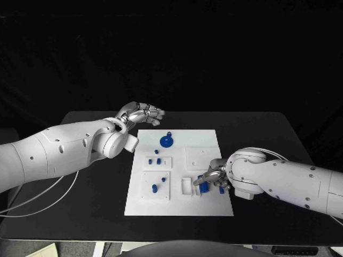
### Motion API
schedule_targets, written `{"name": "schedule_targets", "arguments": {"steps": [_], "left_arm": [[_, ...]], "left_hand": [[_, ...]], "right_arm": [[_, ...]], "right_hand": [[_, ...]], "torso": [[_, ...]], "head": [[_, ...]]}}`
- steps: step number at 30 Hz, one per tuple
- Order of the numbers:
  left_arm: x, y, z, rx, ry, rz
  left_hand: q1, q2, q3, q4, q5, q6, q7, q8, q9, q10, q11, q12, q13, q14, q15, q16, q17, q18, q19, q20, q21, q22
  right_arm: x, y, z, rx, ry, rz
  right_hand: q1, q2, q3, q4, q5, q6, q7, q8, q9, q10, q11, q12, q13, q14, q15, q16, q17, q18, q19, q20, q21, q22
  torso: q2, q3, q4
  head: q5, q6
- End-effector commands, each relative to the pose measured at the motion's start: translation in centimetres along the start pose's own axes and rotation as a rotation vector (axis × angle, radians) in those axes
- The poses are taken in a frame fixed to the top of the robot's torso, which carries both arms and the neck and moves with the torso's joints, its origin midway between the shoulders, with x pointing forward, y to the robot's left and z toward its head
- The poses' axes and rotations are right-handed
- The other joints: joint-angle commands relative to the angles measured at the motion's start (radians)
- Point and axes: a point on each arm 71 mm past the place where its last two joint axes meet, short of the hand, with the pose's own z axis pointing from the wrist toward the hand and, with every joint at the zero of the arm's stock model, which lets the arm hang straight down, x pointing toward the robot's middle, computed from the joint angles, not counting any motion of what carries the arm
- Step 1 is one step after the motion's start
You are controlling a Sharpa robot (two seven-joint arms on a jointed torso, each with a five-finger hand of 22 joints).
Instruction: Assemble the parts on the task board
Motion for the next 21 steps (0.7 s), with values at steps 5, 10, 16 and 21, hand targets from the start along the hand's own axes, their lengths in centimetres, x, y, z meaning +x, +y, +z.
{"name": "schedule_targets", "arguments": {"steps": [5, 10, 16, 21], "left_arm": [[0.13, -0.11, 0.01, 0.005, 0.012, -0.010], [0.15, -0.11, 0.02, 0.004, 0.013, -0.010], [0.09, -0.09, 0.00, 0.003, 0.011, -0.009], [0.08, -0.09, 0.00, 0.003, 0.011, -0.009]], "left_hand": [[-0.011, -0.001, -0.003, 0.005, 0.002, -0.007, 0.023, 0.004, -0.001, 0.001, 0.006, -0.007, 0.000, 0.004, 0.003, -0.004, 0.002, 0.012, 0.006, 0.003, -0.004, 0.001], [-0.011, -0.001, -0.003, 0.005, 0.002, -0.007, 0.023, 0.004, -0.001, 0.002, 0.006, -0.007, 0.000, 0.004, 0.003, -0.004, 0.002, 0.012, 0.006, 0.003, -0.005, 0.001], [-0.011, 0.000, -0.002, 0.005, 0.002, -0.007, 0.023, 0.004, -0.001, 0.002, 0.006, -0.007, 0.000, 0.004, 0.003, -0.004, 0.002, 0.012, 0.007, 0.003, -0.005, 0.002], [-0.010, 0.000, -0.002, 0.006, 0.002, -0.007, 0.023, 0.004, -0.001, 0.002, 0.006, -0.007, 0.000, 0.004, 0.003, -0.004, 0.003, 0.012, 0.007, 0.003, -0.005, 0.002]], "right_arm": [[0.24, -0.27, 0.36, 0.018, 0.002, -0.048], [0.38, -0.18, 0.27, 0.012, 0.005, -0.050], [0.25, -0.34, 0.17, 0.004, -0.017, -0.043], [0.18, -0.44, 0.09, -0.003, -0.030, -0.038]], "right_hand": [[0.007, 0.062, -0.045, -0.045, -0.005, 0.005, -0.003, -0.009, 0.001, -0.007, -0.004, -0.005, 0.002, -0.006, -0.004, -0.006, 0.006, 0.053, -0.016, -0.010, 0.001, 0.011], [0.086, 0.098, 0.011, -0.089, -0.005, 0.030, -0.009, 0.000, 0.007, 0.000, -0.009, -0.005, 0.002, -0.001, -0.008, -0.009, 0.008, 0.053, -0.010, -0.011, 0.004, 0.010], [0.162, 0.124, 0.160, -0.097, -0.006, 0.069, -0.017, 0.008, 0.014, 0.014, -0.018, -0.009, -0.003, 0.008, -0.015, -0.015, 0.011, 0.053, 0.000, 0.005, 0.007, 0.007], [0.180, 0.135, 0.241, -0.114, 0.000, 0.098, -0.022, 0.011, 0.016, 0.025, -0.021, -0.010, -0.005, 0.014, -0.018, -0.019, 0.012, 0.053, 0.004, 0.019, 0.013, 0.008]], "torso": [[0.000, 0.0003, 0.0003], [0.000, 0.0001, -0.0002], [0.000, 0.0004, -0.0010], [0.000, 0.0005, -0.0003]], "head": [[0.000, 0.002], [-0.001, 0.000], [0.000, 0.002], [0.000, 0.003]]}}
